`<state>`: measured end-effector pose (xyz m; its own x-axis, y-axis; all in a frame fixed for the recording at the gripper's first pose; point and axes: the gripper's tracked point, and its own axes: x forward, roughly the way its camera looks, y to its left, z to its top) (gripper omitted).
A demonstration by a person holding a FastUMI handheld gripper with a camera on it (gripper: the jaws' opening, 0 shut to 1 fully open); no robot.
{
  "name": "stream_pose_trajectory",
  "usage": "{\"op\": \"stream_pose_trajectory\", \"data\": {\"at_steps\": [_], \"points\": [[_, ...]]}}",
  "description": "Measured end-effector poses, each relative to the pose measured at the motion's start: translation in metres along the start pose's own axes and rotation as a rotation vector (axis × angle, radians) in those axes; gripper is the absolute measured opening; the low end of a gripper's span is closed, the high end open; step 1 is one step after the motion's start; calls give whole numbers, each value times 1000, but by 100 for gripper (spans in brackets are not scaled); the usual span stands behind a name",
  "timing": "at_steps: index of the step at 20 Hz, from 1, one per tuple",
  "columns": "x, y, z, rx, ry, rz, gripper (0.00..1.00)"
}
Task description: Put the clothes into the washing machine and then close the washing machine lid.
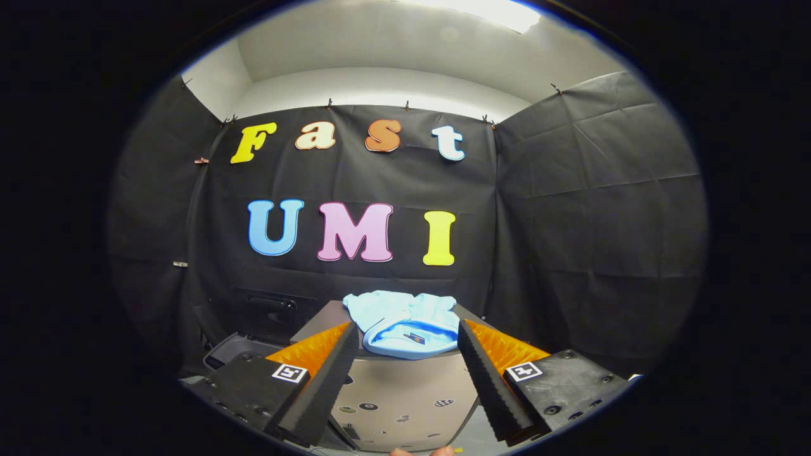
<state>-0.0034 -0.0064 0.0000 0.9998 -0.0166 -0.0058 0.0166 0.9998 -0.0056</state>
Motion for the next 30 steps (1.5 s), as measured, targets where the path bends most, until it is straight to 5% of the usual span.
{"op": "stream_pose_trajectory", "data": {"at_steps": [16, 22, 30], "points": [[20, -8, 9, 25, 56, -25, 98], [82, 5, 36, 11, 79, 34, 98], [205, 23, 4, -14, 363, 63, 98]]}}
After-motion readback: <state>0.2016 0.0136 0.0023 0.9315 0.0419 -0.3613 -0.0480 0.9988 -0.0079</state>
